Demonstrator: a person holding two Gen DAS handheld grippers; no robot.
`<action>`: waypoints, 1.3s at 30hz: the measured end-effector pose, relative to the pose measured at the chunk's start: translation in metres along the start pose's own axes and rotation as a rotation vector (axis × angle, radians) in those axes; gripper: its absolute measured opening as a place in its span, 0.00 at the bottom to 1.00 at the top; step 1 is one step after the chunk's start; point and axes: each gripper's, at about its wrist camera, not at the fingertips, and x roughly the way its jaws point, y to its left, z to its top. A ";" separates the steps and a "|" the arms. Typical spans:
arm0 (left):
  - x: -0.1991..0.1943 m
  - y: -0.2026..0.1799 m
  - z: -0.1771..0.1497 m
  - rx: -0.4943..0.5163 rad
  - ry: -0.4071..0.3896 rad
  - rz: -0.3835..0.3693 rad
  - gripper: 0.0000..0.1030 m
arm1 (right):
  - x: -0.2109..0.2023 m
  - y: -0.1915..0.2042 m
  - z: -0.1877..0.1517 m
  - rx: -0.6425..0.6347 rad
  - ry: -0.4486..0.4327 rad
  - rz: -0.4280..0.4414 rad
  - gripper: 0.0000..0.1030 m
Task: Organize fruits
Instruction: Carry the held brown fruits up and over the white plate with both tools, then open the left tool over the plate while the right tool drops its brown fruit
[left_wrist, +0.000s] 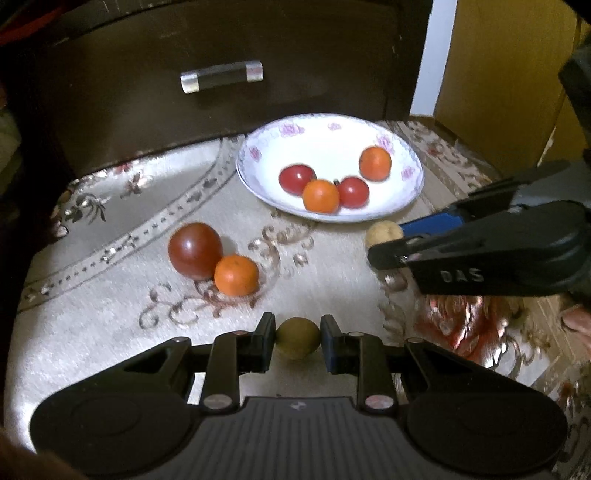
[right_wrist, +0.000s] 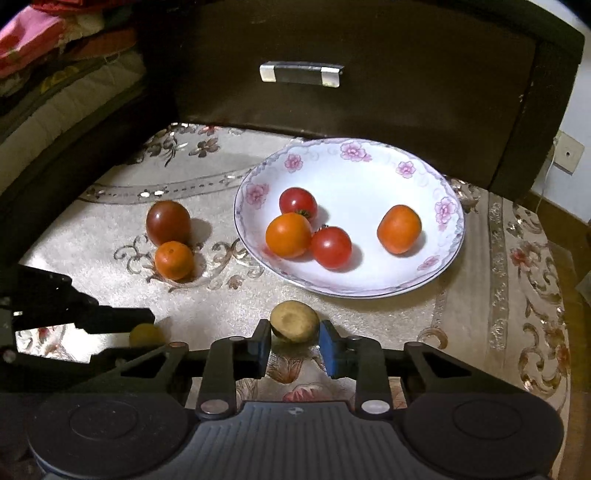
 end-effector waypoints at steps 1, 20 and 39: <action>-0.002 0.001 0.003 -0.005 -0.010 0.002 0.31 | -0.003 -0.001 0.001 0.006 -0.006 0.005 0.24; 0.030 -0.010 0.093 0.026 -0.166 0.020 0.31 | -0.015 -0.041 0.046 0.070 -0.135 -0.046 0.24; 0.064 0.000 0.112 -0.008 -0.169 0.027 0.34 | 0.022 -0.071 0.073 0.087 -0.135 -0.088 0.27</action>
